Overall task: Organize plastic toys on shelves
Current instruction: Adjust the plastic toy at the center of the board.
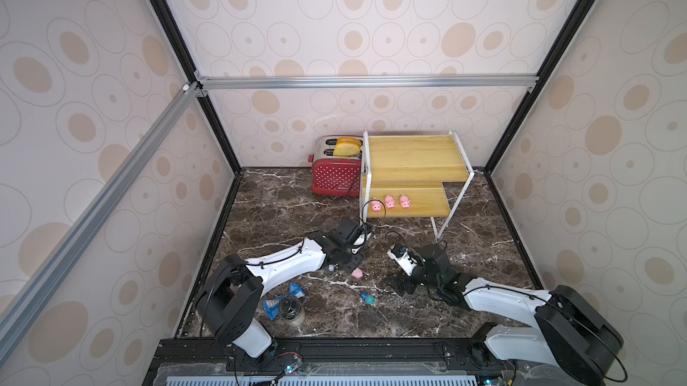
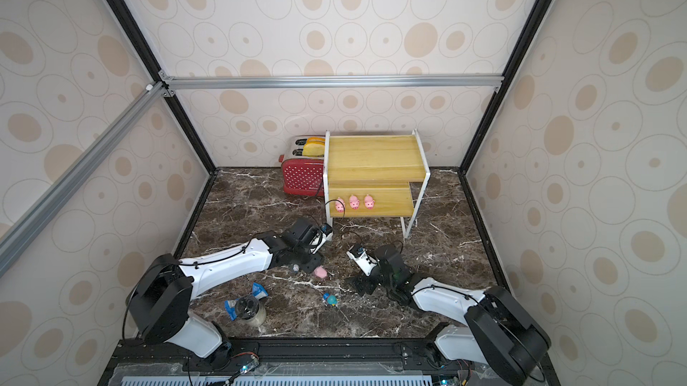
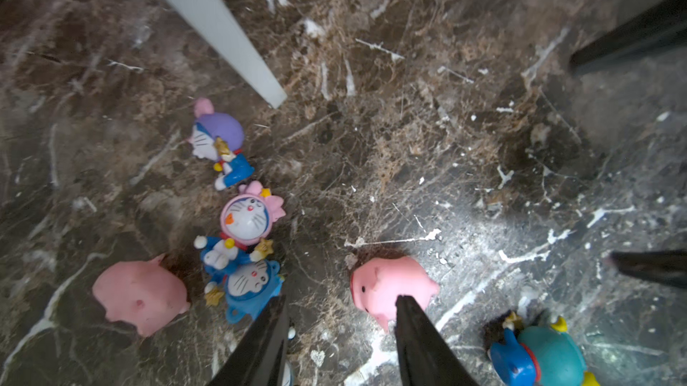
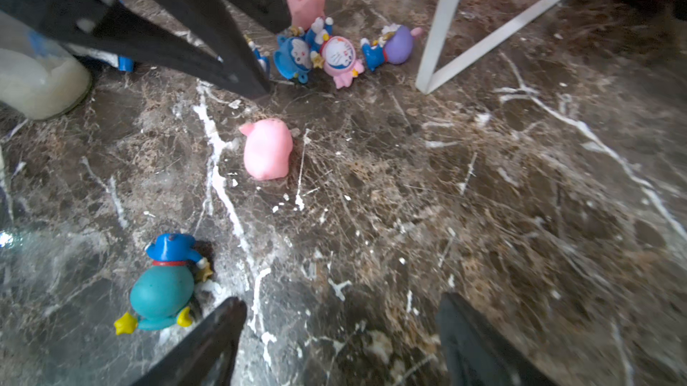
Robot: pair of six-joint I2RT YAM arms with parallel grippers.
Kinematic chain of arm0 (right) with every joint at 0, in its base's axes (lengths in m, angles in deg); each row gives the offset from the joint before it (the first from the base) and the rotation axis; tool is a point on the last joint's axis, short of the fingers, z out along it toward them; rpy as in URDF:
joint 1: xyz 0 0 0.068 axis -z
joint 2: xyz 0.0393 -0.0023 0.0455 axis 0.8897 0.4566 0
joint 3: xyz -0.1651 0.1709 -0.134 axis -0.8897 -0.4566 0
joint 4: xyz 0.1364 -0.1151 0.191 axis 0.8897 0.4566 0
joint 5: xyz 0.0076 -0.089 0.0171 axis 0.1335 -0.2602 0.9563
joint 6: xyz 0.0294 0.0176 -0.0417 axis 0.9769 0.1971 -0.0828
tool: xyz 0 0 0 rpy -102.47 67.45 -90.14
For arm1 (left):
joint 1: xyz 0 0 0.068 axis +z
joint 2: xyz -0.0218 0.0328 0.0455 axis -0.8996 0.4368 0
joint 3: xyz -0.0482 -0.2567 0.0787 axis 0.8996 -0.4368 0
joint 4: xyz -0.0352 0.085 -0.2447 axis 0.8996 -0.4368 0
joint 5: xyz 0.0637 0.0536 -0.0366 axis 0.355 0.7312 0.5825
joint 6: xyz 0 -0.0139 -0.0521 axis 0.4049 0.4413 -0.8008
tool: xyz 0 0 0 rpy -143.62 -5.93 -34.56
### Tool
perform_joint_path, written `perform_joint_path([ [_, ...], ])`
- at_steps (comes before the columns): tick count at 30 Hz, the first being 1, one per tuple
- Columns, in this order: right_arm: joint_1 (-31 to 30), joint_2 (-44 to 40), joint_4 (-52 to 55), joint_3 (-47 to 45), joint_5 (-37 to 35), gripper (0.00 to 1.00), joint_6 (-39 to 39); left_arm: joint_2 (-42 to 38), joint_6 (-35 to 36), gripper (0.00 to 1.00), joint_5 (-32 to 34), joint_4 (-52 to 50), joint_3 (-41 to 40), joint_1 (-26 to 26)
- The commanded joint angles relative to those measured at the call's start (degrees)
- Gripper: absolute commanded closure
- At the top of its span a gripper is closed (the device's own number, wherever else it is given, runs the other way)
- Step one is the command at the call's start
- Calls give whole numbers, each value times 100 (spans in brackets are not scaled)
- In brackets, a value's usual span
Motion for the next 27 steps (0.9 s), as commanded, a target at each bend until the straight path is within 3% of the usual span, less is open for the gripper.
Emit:
perform_joint_path([
  [1, -83, 475, -661, 249, 783, 15, -615, -453, -304, 41, 133, 68, -224, 139],
  [5, -204, 1061, -424, 765, 932, 17, -928, -958, -732, 36, 94, 58, -551, 314],
  [11, -605, 1492, -848, 822, 210, 16, -840, -1470, -1521, 34, 126, -108, -979, 755],
  [23, -795, 2438, -1218, 1348, -594, 16, -788, -1619, -1714, 26, 331, -139, -1151, 802],
  [27, -787, 2649, -1587, 1316, -1518, 15, -617, -1550, -1673, 26, 163, -99, -1153, 802],
])
